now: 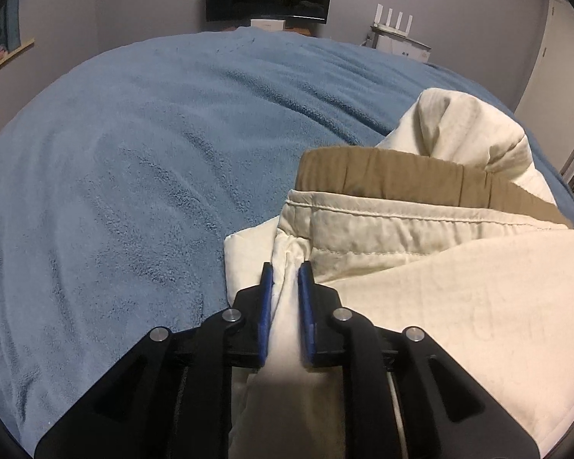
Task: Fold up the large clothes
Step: 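Open both tools and press them onto the folded jacket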
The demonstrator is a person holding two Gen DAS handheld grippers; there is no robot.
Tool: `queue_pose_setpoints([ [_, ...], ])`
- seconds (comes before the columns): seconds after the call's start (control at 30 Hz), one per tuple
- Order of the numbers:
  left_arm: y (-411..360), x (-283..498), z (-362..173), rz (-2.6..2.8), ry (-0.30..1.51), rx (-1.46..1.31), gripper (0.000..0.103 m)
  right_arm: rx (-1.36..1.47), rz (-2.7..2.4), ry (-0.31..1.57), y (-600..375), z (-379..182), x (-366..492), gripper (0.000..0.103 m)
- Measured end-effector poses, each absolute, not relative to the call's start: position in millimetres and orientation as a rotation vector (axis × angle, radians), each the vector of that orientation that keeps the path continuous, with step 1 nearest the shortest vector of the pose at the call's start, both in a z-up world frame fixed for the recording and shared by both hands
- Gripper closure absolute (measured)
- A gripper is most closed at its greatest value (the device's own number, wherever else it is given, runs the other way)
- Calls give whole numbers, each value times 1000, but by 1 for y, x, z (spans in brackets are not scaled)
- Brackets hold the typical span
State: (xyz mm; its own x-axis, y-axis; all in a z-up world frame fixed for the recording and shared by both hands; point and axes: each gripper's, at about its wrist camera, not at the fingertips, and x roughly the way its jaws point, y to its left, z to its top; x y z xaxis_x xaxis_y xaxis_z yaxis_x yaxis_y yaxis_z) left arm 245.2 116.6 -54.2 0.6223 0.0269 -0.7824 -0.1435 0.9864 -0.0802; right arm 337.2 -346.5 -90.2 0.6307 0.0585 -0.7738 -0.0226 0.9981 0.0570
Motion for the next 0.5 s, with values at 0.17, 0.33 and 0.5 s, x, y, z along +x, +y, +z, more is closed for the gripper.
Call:
queue_pose_setpoints([
  [0.17,120,235,-41,125,846,-158,57,109,55,892,-358,-81,329,71],
  [0.33,111,205,-1,67,759,-232,32,135,98,803,-346,-36,299,42],
  [0.5,73,172,23,-31,750,-246,22,86,189,751,-318,3,252,28],
])
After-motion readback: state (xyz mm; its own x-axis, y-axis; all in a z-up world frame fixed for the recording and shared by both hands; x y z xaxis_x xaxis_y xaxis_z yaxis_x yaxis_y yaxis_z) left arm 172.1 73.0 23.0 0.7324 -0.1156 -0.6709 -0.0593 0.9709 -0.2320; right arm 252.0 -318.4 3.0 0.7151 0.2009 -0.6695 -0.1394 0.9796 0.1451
